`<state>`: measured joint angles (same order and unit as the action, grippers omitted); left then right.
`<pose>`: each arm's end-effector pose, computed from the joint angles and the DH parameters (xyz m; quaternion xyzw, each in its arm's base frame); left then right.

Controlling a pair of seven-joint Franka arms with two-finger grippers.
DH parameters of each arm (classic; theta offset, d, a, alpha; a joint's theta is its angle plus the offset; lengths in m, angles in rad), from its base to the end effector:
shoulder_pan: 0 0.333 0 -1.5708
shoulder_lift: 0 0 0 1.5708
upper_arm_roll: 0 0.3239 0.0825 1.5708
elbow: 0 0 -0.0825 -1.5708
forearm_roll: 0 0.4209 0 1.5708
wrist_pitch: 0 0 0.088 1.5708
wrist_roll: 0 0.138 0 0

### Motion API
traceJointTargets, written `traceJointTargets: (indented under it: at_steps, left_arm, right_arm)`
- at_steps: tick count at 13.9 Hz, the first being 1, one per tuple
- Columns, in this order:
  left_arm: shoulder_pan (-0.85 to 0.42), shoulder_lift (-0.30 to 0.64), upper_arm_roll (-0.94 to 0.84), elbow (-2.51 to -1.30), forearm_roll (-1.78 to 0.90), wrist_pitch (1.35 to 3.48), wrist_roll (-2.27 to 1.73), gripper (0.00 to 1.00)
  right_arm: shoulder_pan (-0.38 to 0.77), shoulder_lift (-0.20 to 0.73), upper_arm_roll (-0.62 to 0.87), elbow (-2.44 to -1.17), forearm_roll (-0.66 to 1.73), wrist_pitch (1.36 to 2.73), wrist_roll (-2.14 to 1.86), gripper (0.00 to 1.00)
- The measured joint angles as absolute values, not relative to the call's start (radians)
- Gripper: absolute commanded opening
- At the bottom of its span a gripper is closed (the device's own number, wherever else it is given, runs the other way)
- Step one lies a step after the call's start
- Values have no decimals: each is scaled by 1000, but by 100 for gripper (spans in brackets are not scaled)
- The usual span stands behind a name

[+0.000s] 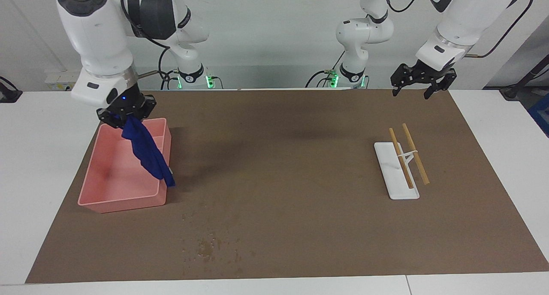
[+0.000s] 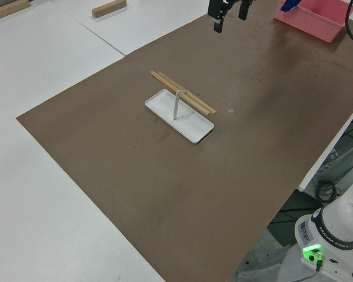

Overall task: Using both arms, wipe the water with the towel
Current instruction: 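Carry the towel into the pink bin and open the right gripper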

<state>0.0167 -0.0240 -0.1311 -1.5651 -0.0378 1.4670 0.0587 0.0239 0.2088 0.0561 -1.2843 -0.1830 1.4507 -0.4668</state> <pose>0.5661 -0.0715 0.6096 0.9953 -0.0875 -0.0376 0.0162 0.6432 0.0206 0.6084 0.9617 0.2598 -0.0370 0.0795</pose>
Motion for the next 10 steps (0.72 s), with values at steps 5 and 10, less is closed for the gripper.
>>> traceJointTargets:
  at_steps: [5, 10]
  left_arm:
    - [17, -24, -131, -1565, -38, 1467, 59, 100]
    - [17, -24, -131, -1565, -38, 1467, 59, 100]
  right_arm:
    - [-84, 177, 52, -1285, -184, 1423, -646, 0]
    - [-105, 133, 59, -1398, -184, 1494, -660, 55]
